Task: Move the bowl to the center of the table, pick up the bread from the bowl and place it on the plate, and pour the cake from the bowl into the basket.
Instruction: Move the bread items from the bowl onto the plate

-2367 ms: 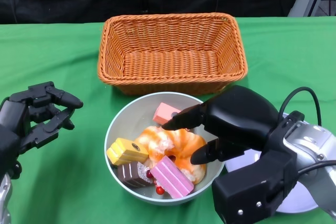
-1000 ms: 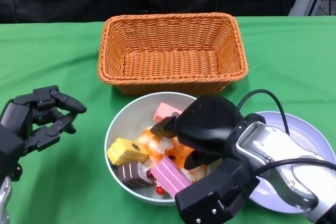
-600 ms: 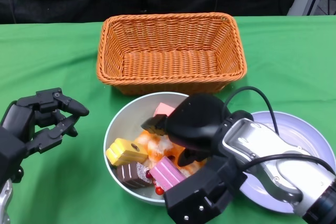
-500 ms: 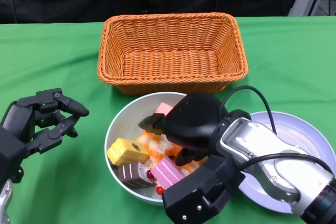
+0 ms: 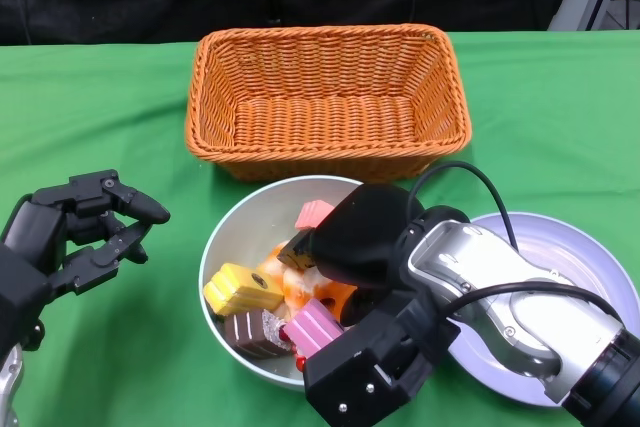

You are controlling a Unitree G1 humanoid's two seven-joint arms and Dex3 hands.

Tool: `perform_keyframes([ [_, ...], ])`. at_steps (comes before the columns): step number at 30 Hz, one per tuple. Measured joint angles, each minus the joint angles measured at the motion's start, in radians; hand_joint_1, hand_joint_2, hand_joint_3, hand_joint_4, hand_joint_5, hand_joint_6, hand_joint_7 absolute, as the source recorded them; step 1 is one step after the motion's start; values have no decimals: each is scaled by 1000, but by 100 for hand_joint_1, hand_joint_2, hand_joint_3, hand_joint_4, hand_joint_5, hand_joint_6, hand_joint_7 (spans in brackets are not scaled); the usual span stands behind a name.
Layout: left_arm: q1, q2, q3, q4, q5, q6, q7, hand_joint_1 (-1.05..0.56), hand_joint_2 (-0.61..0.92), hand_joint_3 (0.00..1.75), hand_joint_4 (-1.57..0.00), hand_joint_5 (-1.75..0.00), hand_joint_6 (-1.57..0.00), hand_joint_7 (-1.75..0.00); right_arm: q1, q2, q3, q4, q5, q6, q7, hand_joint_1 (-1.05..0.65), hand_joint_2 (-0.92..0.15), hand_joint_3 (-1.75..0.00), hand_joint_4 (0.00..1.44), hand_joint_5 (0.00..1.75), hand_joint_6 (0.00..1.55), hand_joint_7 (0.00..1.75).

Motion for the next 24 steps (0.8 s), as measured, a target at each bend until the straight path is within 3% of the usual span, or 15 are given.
perform_keyframes([
  [1,0,0,0,0,2,0,2,-8,92,39,-79,-133,-89,-84,0,1,0,7,3,-3,-10,-47,-92,-17,85,100,66,1],
  [3,1,0,0,-1,7,0,5,-7,92,39,-79,-134,-90,-85,0,5,2,23,9,-8,-34,-35,-92,-9,84,123,68,1],
  [9,7,0,0,-5,24,-1,15,-8,92,38,-79,-134,-89,-86,0,14,16,81,12,-39,-136,-27,-90,-1,82,141,77,2],
  [15,9,0,0,-6,30,-4,15,-7,92,37,-79,-134,-89,-87,-1,19,23,154,23,-80,-260,-25,-87,0,75,140,79,2],
  [19,9,0,0,-6,30,-7,15,-7,92,36,-79,-134,-89,-87,-9,21,24,205,34,-113,-334,-27,-86,0,74,124,86,2],
  [24,9,0,0,-5,31,-20,16,-9,92,36,-80,-133,-89,-86,-12,25,24,266,34,-150,-451,-32,-88,-1,75,120,93,4],
])
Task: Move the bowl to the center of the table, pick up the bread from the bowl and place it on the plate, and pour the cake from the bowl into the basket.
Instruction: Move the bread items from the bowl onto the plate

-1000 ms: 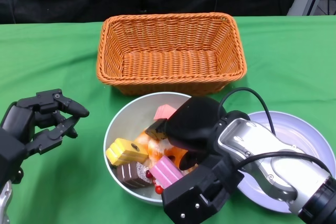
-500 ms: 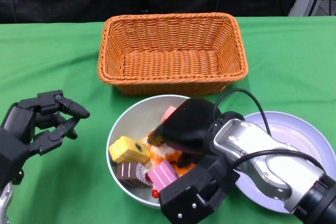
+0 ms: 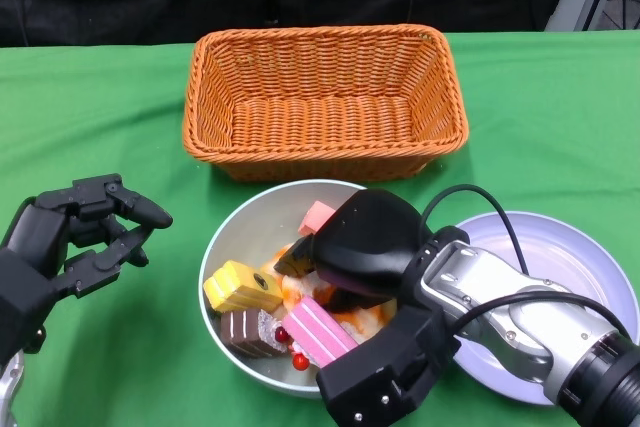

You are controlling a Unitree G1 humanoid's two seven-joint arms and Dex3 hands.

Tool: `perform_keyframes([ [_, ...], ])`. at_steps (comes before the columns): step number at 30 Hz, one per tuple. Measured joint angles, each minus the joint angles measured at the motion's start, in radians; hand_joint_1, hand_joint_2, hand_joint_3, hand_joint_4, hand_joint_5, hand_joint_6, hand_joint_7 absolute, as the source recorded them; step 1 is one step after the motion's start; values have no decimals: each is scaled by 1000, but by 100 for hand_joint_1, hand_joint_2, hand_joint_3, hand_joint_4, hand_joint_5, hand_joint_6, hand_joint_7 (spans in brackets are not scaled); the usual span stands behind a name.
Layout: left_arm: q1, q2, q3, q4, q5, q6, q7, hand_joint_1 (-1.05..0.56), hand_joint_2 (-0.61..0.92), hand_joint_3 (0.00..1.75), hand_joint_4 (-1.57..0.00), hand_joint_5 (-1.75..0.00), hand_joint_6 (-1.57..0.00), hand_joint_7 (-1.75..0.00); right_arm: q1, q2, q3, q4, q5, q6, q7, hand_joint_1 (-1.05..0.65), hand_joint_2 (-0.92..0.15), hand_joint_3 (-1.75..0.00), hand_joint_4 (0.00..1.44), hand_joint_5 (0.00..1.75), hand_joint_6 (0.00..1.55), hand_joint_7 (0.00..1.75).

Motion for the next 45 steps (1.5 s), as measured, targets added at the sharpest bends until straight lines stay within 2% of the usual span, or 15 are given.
perform_keyframes([
  [9,0,0,-2,0,2,0,7,-7,92,37,-81,-133,-89,-86,-14,11,12,86,-2,-31,-158,-33,-89,0,77,117,103,5],
  [12,0,0,-7,0,3,0,10,-7,92,37,-81,-133,-89,-86,-18,11,12,104,2,-42,-186,-34,-87,0,75,120,106,5],
  [15,0,0,-10,0,3,0,14,-8,92,38,-80,-133,-89,-86,-20,8,11,107,12,-51,-196,-36,-86,0,76,114,107,3],
  [16,0,0,-11,0,3,0,14,-8,92,38,-80,-133,-88,-86,-20,8,9,107,17,-52,-198,-37,-87,0,80,104,109,2],
  [19,1,0,-12,0,3,0,15,-8,92,38,-80,-133,-88,-85,-20,6,-2,107,26,-59,-204,-37,-87,0,83,95,110,2],
  [20,1,0,-13,0,3,0,15,-8,92,38,-80,-132,-88,-85,-20,4,-5,106,30,-61,-204,-39,-87,0,86,81,110,1],
  [23,4,-2,-13,-1,4,0,15,-8,92,38,-80,-132,-88,-85,-20,-5,-18,89,39,-75,-204,-41,-87,0,94,66,113,2],
  [25,7,-3,-14,-1,4,0,15,-8,92,38,-81,-132,-88,-85,-20,-15,-26,73,41,-90,-209,-40,-86,0,97,68,115,2],
  [26,9,-3,-14,-1,4,0,15,-9,92,38,-81,-132,-88,-85,-20,-18,-30,67,43,-96,-212,-38,-88,0,92,85,116,3],
  [29,9,-4,-15,-1,8,-2,15,-9,92,38,-82,-133,-88,-86,-17,-24,-51,52,66,-116,-212,-34,-90,0,83,107,118,3],
  [35,10,-4,-15,-1,8,-5,15,-9,92,38,-81,-134,-88,-86,0,-55,-82,-15,94,-136,-208,-29,-91,0,80,109,116,2],
  [43,10,-4,-15,-1,7,-5,15,-10,92,37,-80,-134,-87,-87,15,-57,-101,-48,98,-141,-208,-28,-90,0,81,110,117,2],
  [45,10,-4,-15,-1,7,-5,15,-9,92,38,-80,-134,-87,-87,18,-58,-105,-48,102,-149,-208,-29,-91,0,82,103,117,2],
])
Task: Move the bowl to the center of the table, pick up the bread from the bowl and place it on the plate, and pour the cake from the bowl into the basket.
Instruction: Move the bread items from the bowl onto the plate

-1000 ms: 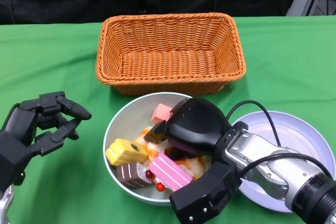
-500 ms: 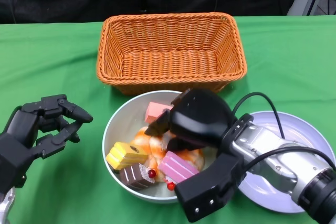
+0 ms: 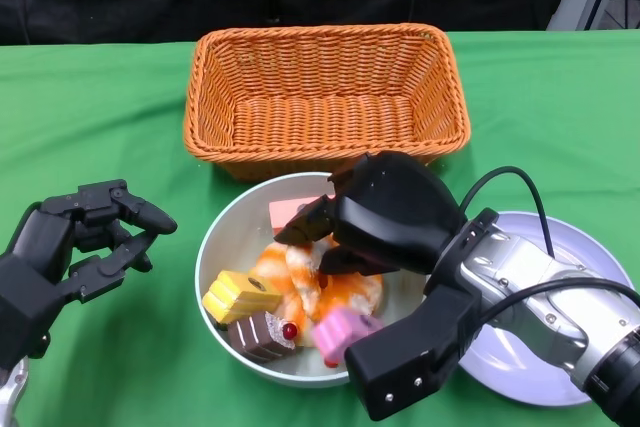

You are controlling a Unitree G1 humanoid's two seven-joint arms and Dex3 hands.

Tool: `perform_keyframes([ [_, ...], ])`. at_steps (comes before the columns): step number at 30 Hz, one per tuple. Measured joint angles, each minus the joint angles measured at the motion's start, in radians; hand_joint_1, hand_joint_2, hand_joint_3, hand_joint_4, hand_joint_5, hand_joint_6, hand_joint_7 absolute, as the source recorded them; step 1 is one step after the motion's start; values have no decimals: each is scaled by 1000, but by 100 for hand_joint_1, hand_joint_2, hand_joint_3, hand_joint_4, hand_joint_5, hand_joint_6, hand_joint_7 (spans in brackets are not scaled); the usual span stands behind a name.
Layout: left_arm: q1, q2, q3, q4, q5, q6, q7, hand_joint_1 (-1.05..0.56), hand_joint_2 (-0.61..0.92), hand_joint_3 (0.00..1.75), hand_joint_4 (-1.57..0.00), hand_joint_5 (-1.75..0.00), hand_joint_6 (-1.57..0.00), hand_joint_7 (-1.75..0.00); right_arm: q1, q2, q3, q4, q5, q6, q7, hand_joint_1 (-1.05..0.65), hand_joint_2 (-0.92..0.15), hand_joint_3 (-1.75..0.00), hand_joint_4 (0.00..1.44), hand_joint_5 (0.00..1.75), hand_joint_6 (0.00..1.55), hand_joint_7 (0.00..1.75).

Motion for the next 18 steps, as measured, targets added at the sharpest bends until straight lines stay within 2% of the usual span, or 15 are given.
perform_keyframes([
  [5,0,0,0,0,-1,1,0,-8,92,39,-79,-134,-88,-87,2,-1,-21,-17,13,-23,-4,-30,-90,0,83,105,119,2],
  [7,0,0,0,0,-3,1,-1,-8,92,39,-78,-134,-87,-88,4,-2,-33,-25,14,-24,-4,-30,-91,0,80,116,120,4],
  [10,0,0,0,0,-7,1,-1,-8,92,40,-79,-133,-87,-88,9,-2,-41,-36,14,-28,-16,-30,-90,0,78,121,120,4],
  [15,0,0,-2,0,-6,1,0,-9,92,39,-80,-133,-87,-88,21,-2,-69,-56,18,-30,-43,-28,-92,-1,76,114,119,3],
  [18,0,0,-2,1,-5,0,0,-8,92,39,-80,-133,-86,-88,25,0,-80,-76,24,-29,-44,-27,-92,-2,77,117,120,4],
])
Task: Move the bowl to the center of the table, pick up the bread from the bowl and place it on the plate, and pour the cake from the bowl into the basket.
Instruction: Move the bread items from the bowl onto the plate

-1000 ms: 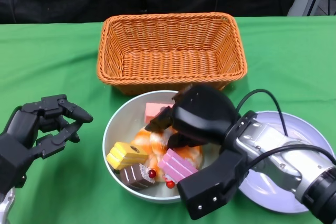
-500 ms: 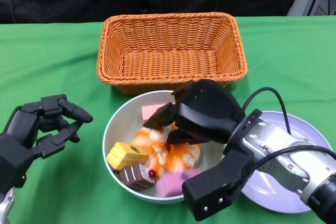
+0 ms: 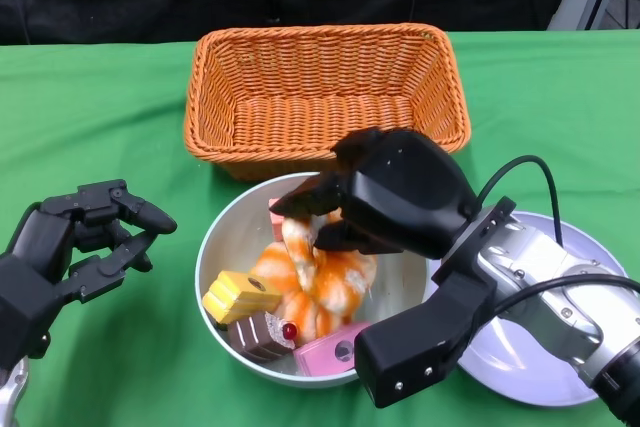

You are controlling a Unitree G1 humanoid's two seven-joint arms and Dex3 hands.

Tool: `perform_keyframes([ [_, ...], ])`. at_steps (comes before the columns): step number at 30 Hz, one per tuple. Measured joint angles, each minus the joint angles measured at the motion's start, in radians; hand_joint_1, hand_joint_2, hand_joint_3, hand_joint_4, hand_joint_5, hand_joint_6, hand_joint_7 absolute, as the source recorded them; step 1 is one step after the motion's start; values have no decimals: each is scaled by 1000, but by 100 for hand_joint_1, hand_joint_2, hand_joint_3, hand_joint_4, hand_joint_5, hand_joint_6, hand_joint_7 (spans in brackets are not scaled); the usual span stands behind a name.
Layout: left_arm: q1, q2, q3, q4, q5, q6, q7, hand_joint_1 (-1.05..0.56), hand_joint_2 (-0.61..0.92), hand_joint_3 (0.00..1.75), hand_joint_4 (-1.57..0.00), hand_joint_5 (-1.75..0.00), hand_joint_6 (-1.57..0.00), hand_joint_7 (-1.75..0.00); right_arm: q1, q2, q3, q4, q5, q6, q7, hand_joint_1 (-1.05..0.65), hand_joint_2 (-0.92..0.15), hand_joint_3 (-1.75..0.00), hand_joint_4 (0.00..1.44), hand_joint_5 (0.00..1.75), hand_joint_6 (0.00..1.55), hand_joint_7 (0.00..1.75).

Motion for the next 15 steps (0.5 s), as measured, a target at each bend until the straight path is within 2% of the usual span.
perform_keyframes([
  [3,0,0,0,1,2,-1,0,-9,92,38,-80,-133,-87,-87,10,2,-14,-13,40,-3,14,-25,-91,-1,78,109,118,3],
  [6,0,0,0,2,8,-1,0,-9,92,37,-80,-132,-87,-87,19,1,-46,-16,121,-25,54,-24,-89,0,75,129,121,5],
  [8,0,0,0,1,10,-1,1,-9,92,36,-80,-132,-87,-87,23,1,-66,-21,157,-40,71,-24,-89,0,74,133,121,5],
  [15,0,0,0,8,10,-1,1,-8,92,37,-80,-132,-88,-87,57,-22,-117,-87,249,-59,161,-24,-87,-1,79,126,120,4],
])
